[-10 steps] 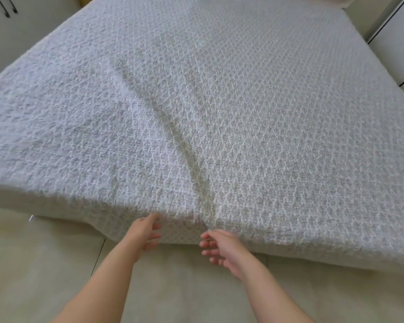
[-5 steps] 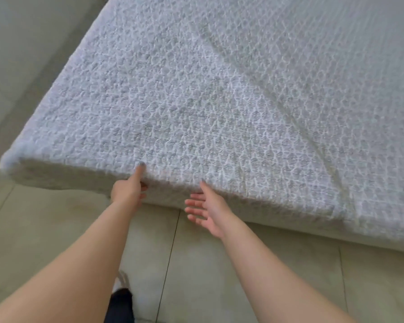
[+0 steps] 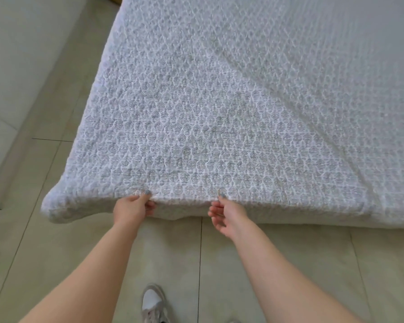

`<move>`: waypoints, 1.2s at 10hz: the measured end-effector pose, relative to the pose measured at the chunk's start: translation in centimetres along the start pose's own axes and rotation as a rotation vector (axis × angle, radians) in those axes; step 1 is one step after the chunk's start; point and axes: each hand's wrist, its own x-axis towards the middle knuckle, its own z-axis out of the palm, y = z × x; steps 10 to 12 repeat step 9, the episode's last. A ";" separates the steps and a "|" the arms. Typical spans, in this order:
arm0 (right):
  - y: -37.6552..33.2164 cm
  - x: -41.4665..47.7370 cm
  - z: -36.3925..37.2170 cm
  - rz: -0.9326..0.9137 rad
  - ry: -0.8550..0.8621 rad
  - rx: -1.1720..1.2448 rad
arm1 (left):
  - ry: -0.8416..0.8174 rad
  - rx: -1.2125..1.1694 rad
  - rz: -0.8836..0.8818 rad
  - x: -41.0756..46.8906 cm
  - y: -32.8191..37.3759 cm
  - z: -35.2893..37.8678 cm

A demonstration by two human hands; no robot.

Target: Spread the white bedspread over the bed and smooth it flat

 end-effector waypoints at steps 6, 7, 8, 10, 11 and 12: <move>4.9 -1.9 4.0 -0.862 0.409 -0.814 | 0.304 0.489 0.066 0.6 1.9 -5.3; 2.6 -1.1 6.1 -1.055 0.474 -1.074 | 0.316 0.785 0.497 2.0 1.7 -6.8; 3.2 0.1 8.2 -0.842 0.195 -1.491 | 0.138 0.955 0.515 4.6 0.9 -9.5; 7.3 -1.5 7.9 -0.890 -0.149 -1.687 | 0.101 0.878 0.347 5.6 -0.8 -11.8; 7.3 -1.5 7.9 -0.890 -0.149 -1.687 | 0.101 0.878 0.347 5.6 -0.8 -11.8; 7.3 -1.5 7.9 -0.890 -0.149 -1.687 | 0.101 0.878 0.347 5.6 -0.8 -11.8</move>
